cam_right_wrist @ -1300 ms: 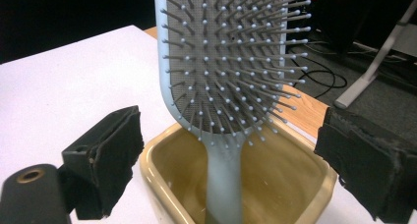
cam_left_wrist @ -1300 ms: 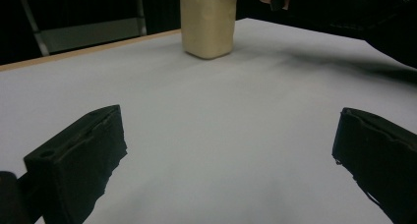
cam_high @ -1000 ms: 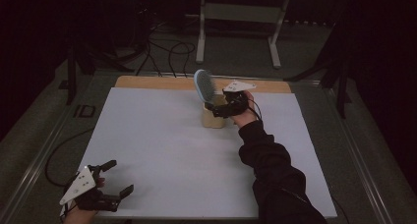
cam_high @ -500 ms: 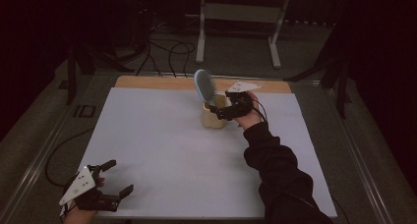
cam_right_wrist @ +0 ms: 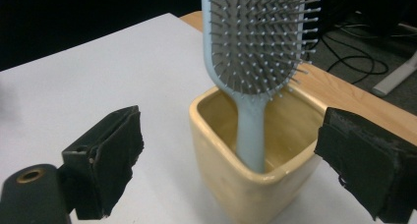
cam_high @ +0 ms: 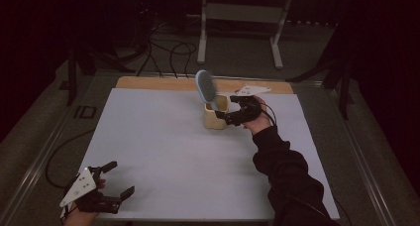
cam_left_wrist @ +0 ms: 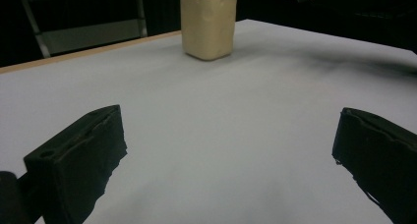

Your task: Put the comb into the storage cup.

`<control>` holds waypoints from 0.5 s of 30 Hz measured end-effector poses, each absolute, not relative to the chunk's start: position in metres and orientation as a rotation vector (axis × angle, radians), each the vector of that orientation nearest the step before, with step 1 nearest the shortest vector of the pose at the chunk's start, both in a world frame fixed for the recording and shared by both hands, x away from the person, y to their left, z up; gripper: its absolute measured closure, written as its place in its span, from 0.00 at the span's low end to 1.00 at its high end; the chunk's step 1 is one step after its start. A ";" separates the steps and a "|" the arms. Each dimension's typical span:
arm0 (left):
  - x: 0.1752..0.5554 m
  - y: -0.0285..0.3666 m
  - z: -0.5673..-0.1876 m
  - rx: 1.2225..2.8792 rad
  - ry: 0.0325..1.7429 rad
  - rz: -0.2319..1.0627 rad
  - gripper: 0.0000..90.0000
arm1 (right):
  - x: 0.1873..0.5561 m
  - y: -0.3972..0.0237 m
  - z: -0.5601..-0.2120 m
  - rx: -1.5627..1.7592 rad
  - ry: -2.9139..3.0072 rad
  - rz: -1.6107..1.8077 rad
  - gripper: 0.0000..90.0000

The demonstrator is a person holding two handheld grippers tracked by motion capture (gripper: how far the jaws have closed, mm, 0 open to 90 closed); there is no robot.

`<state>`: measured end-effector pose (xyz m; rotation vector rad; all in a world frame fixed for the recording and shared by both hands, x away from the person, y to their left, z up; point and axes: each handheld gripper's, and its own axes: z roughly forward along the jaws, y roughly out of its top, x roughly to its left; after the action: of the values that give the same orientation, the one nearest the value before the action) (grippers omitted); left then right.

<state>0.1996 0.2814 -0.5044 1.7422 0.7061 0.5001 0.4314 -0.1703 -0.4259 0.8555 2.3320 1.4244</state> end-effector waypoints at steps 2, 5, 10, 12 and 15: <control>0.199 0.281 -0.505 1.744 0.707 0.501 0.00 | 0.429 -0.174 -0.426 0.842 2.341 1.433 0.10; 0.200 0.281 -0.504 1.742 0.707 0.501 0.00 | 0.425 -0.179 -0.427 0.847 2.337 1.451 0.11; 0.200 0.281 -0.504 1.742 0.707 0.500 0.00 | 0.418 -0.187 -0.428 0.846 2.311 1.467 0.11; 0.200 0.281 -0.504 1.743 0.708 0.501 0.00 | 0.414 -0.189 -0.429 0.854 2.314 1.462 0.11; 0.200 0.281 -0.504 1.742 0.707 0.502 0.00 | 0.409 -0.192 -0.431 0.846 2.317 1.467 0.11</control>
<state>0.1997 0.2812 -0.5044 1.7423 0.7073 0.5019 0.4087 -0.1919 -0.4313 0.8465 2.3173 1.4668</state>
